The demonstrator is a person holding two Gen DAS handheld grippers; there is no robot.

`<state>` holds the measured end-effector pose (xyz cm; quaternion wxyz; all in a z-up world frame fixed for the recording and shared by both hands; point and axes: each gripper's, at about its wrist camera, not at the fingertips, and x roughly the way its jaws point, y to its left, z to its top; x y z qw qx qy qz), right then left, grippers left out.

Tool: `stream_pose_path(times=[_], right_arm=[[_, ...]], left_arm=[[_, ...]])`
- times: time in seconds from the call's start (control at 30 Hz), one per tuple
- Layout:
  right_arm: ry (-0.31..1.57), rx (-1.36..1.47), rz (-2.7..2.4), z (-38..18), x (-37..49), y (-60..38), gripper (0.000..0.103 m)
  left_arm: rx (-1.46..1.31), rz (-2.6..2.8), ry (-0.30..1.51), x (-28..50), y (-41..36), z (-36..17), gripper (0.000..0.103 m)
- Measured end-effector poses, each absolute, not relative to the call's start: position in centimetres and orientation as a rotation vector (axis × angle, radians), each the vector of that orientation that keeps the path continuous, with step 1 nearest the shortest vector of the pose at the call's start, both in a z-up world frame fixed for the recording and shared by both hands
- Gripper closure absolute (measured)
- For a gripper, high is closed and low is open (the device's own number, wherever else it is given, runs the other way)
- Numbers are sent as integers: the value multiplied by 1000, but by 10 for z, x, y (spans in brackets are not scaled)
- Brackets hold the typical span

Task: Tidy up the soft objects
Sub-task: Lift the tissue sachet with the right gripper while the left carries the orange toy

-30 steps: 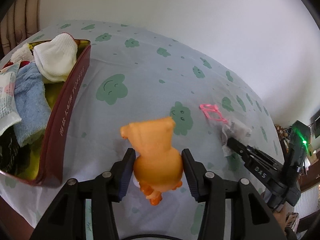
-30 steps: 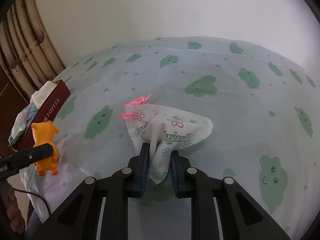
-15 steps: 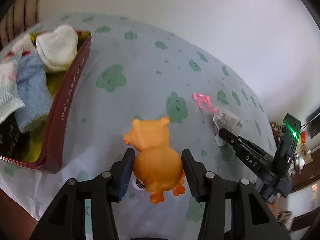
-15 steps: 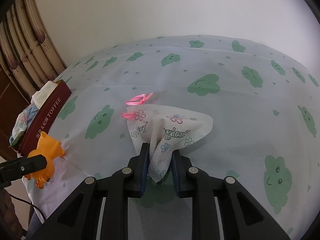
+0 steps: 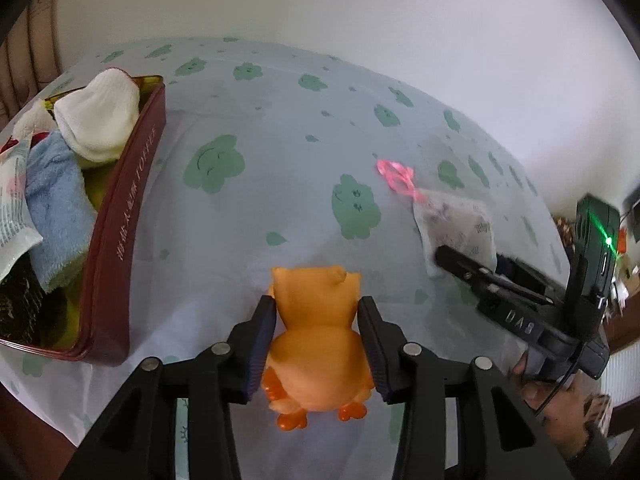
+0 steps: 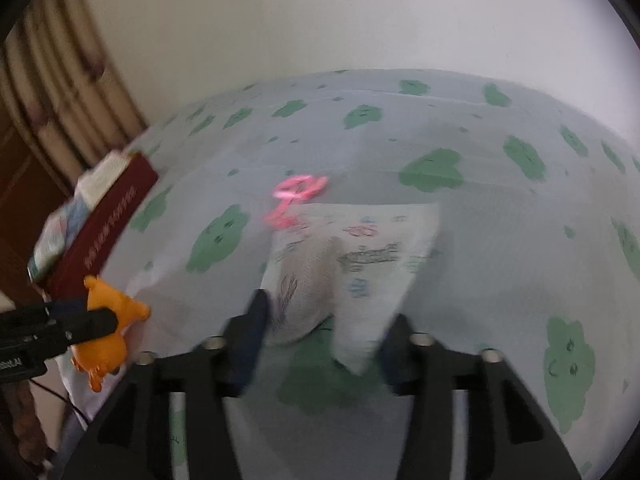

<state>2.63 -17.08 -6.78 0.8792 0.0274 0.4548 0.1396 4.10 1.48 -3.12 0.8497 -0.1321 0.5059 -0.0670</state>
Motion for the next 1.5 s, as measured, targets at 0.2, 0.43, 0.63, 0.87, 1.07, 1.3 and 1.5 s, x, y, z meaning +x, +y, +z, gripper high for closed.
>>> stream_pose_path(times=[0.2,0.43,0.63,0.87,1.07,1.3,1.5], right_arm=[[972,113,282,-65,29,-171,26],[990,170,199,-59,35,-190,25],[1015,92,191,-66,54,-173,20],[966,20,204,-60,50,-162,86],[907,79,216,-53,20,-179,87],[909,142,221,-61,12,-194,87],[909,143,224,-62,12,-193,87]], left_arm=[[-336,-156,1050,38,24,-35,61],[-277,-163,1006,32,17,-32,65],[-324,-173,994,30,25,-34,65],[-307,-185,954,24,23,-23,67],[-333,-178,903,13,36,5,67],[-321,-103,834,5,80,52,67],[-189,26,827,25,128,68,67]])
